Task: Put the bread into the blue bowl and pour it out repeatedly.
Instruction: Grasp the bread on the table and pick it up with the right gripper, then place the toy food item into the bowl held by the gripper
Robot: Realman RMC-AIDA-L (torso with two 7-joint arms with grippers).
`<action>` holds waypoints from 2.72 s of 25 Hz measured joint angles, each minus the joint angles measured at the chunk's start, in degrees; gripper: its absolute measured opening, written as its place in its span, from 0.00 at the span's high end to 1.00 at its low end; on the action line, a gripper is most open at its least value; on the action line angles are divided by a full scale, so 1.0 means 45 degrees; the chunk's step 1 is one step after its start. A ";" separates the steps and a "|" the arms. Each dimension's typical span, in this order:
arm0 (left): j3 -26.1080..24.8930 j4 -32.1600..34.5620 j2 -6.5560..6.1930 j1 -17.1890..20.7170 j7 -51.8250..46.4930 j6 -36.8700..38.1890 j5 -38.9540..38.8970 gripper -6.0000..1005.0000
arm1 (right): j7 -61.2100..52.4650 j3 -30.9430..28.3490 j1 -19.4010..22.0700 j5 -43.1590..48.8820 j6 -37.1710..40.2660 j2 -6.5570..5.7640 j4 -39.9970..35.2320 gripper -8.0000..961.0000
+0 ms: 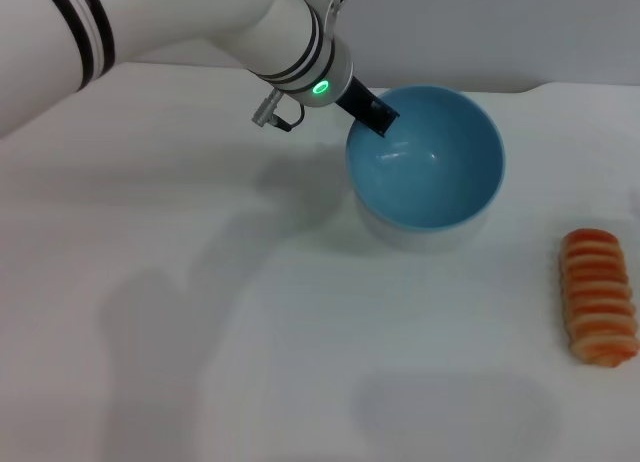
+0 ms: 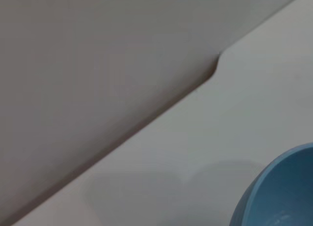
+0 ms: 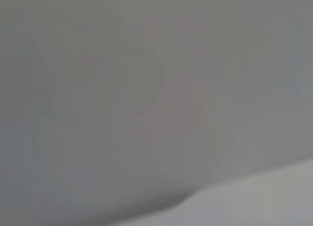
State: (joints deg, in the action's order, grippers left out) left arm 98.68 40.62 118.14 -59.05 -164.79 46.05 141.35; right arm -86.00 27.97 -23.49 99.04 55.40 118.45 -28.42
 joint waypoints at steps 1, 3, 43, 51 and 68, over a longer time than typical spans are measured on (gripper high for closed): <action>-0.0031 0.0000 -0.0015 0.0024 -0.0001 -0.0073 0.0011 1.00 | -0.1765 0.0172 -0.0038 0.1426 0.0081 -0.0002 -0.0941 0.35; -0.0178 -0.0103 -0.0036 0.0040 -0.0003 -0.0141 0.0028 1.00 | -0.4959 0.0284 -0.0174 0.3928 0.0513 -0.0033 -0.2490 0.35; -0.0252 -0.0481 0.0034 0.0111 -0.0002 -0.0769 0.0053 1.00 | -1.0266 0.3290 -0.2279 0.9926 0.1789 0.0010 -0.1946 0.41; -0.0251 -0.0473 0.0048 0.0160 0.0001 -0.0809 0.0049 1.00 | -1.0090 0.3538 -0.2444 0.9774 0.2125 0.0016 -0.2605 0.54; 0.0527 -0.0313 0.0144 0.0158 0.0032 -0.0173 -0.1015 1.00 | -0.5102 0.4140 -0.2480 0.2403 0.4050 0.0016 -0.4224 0.70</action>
State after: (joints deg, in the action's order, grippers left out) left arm 101.05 39.21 118.80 -58.34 -164.65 45.28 136.78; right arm -108.95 46.60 -34.65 109.85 73.63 118.52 -47.43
